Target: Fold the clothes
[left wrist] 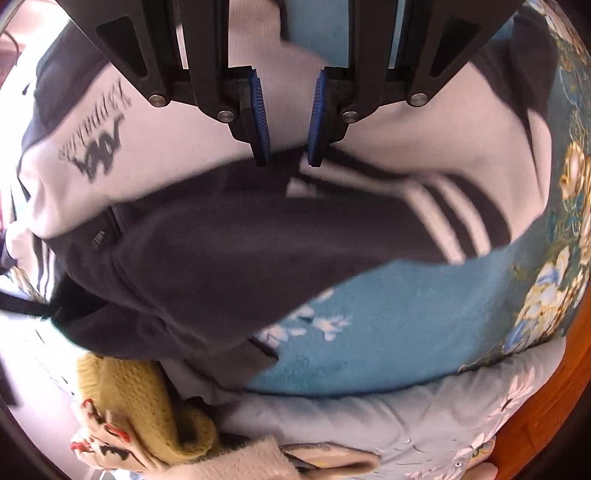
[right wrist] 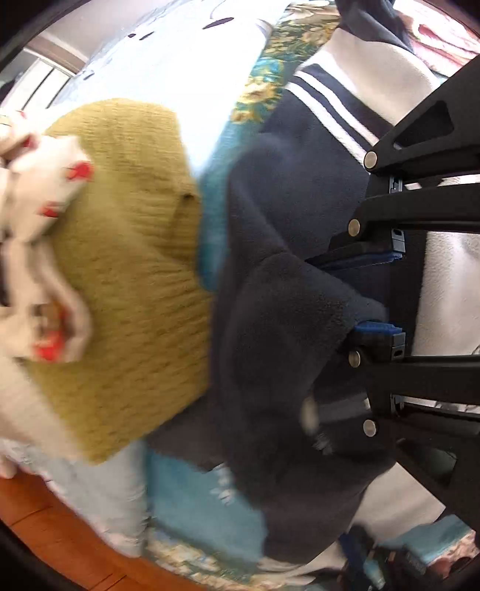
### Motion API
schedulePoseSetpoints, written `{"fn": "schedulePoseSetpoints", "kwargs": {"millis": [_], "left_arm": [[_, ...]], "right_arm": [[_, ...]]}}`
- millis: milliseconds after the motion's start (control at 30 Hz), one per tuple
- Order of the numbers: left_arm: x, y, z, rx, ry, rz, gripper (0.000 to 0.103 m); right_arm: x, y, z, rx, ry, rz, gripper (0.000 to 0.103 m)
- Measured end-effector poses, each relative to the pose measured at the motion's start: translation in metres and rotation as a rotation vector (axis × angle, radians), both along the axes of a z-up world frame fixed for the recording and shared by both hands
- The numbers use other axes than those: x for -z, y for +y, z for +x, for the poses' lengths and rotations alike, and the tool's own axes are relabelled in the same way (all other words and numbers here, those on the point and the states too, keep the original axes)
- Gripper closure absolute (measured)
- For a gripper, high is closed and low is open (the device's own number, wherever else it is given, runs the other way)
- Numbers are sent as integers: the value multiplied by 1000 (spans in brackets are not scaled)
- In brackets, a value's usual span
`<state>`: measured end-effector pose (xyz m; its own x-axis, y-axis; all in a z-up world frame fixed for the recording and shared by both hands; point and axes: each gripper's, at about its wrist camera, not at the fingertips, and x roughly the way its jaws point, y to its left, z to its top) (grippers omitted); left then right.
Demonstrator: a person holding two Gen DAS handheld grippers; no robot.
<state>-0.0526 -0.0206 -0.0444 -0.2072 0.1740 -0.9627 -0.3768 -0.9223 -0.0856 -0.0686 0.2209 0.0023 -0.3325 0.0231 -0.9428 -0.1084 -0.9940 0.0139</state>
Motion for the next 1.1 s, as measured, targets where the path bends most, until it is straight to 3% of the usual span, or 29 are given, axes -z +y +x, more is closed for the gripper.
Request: {"fn": "schedulePoseSetpoints", "kwargs": {"millis": [133,233,333,500,567,633,667,733,833,933,1100], "left_arm": [[-8,-21,-35,-173,34,58,79],[-10,-47,-57,-318,41,78,79],[-6,-71,-67,-394,18,52,79],[-16,-121,-35,-460,64,95,79],[-23,-145,-11,-483,91,128,79],[-29,-167,12,-507,115,159,77],[-26,-173,20,-521,117,166,72],[-19,-187,35,-555,109,153,72],[-12,-203,51,-585,108,147,72],[-3,-224,66,-662,96,192,72],[8,-254,91,-776,82,237,72]], "right_arm": [[-40,23,-19,103,154,-48,78],[-35,46,-35,236,140,-146,78],[-14,54,-47,336,110,-198,78],[0,55,-51,404,88,-249,77],[-17,50,-37,378,148,-274,77],[-37,37,-6,355,234,-194,74],[-44,26,15,338,292,-159,66],[-44,2,48,299,369,-127,59],[-36,-19,62,324,368,-119,59],[-28,-31,72,322,360,-151,59],[17,-67,51,109,134,-267,59]]}}
